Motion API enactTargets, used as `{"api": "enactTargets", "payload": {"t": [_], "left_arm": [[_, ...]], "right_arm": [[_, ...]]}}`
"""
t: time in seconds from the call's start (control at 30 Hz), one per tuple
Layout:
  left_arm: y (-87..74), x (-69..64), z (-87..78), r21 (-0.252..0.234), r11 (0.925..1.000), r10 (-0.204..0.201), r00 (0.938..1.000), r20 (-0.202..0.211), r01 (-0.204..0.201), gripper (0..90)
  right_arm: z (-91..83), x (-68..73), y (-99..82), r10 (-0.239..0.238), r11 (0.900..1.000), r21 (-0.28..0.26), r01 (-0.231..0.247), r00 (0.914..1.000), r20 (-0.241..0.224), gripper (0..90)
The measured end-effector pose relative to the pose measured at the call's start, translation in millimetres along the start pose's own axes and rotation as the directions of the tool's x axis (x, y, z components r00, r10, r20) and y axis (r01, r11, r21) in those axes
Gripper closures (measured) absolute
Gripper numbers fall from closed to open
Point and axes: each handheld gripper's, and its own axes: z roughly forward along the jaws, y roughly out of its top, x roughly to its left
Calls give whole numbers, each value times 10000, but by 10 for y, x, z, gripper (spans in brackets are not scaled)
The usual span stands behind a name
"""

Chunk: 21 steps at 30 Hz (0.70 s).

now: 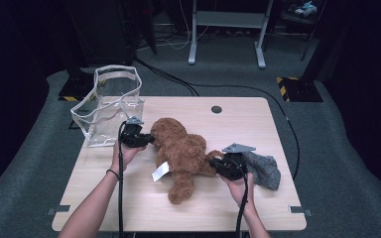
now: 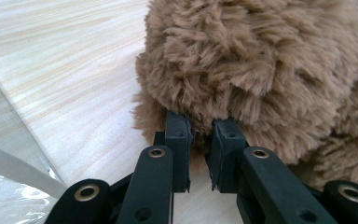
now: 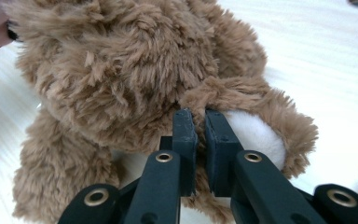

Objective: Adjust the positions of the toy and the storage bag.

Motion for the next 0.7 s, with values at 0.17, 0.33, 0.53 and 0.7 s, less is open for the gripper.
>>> {"api": "enactTargets", "payload": {"t": [0.17, 0.33, 0.53, 0.7], "left_arm": [[16, -14, 30, 192, 9998, -79, 9995, -315, 85, 785], [4, 7, 46, 295, 9989, -345, 9984, -448, 359, 775], [-7, 18, 21, 344, 9966, -718, 9942, -795, 747, 589], [0, 1, -32, 387, 9901, -1304, 9864, -1001, 1348, 423]], "right_arm": [[41, 75, -103, 18, 9999, 166, -15, 9999, -165, 842], [104, 155, -209, 32, 9993, 374, -17, 9992, -396, 841], [167, 178, -298, -5, 9982, 593, 14, 9999, -142, 782], [58, 87, -255, 100, 9994, 317, -109, 9996, 272, 597]]}}
